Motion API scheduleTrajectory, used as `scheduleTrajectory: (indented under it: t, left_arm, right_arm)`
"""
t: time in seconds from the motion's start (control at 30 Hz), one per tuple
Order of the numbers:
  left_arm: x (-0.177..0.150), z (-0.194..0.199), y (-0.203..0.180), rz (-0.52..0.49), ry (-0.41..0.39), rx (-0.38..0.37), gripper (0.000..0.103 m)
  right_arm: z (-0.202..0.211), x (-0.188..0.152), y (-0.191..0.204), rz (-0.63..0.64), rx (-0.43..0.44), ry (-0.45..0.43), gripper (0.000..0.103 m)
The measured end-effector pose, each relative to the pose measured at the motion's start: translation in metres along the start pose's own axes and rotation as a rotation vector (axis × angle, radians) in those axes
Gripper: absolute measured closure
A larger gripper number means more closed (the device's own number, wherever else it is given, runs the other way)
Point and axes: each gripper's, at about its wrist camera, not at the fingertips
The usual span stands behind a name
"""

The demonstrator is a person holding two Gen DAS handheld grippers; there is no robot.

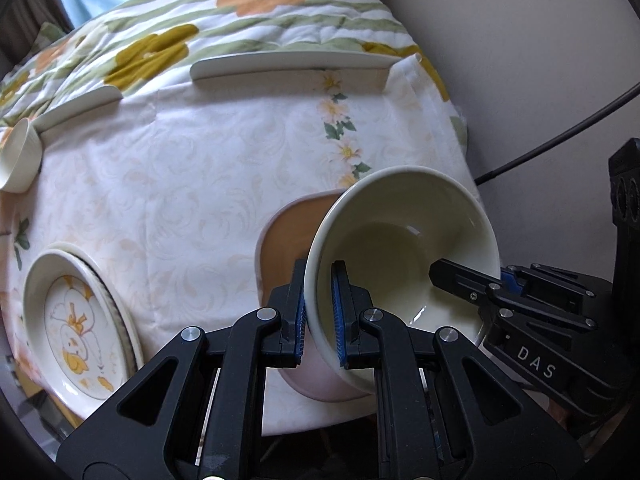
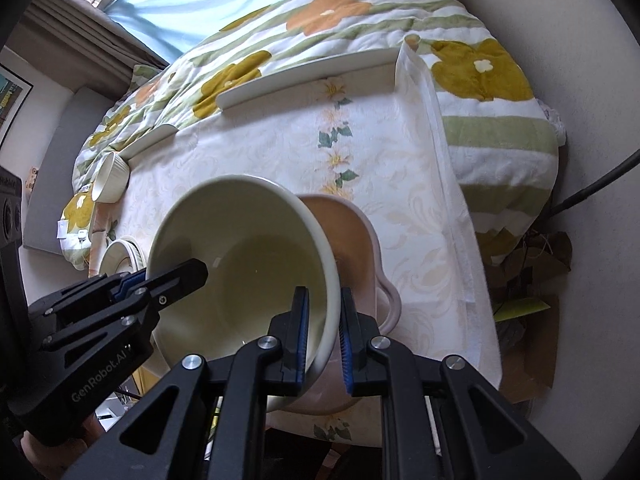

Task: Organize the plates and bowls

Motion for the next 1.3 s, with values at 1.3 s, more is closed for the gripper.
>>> scheduleTrajectory:
  t: [1.3]
  left_arm:
    - [0.001, -0.048, -0.007, -0.183, 0.093, 0.1, 0.092]
  right_arm:
    - [-0.034, -0.015, 0.0, -0.098, -0.079, 0.13, 0.09]
Point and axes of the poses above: each gripper's, at about its wrist camera, not at the fingertips, and z roughly against the way its jaws point, y to its left, x to its top, and after that the axes turned 6 degrees about z, right-handed
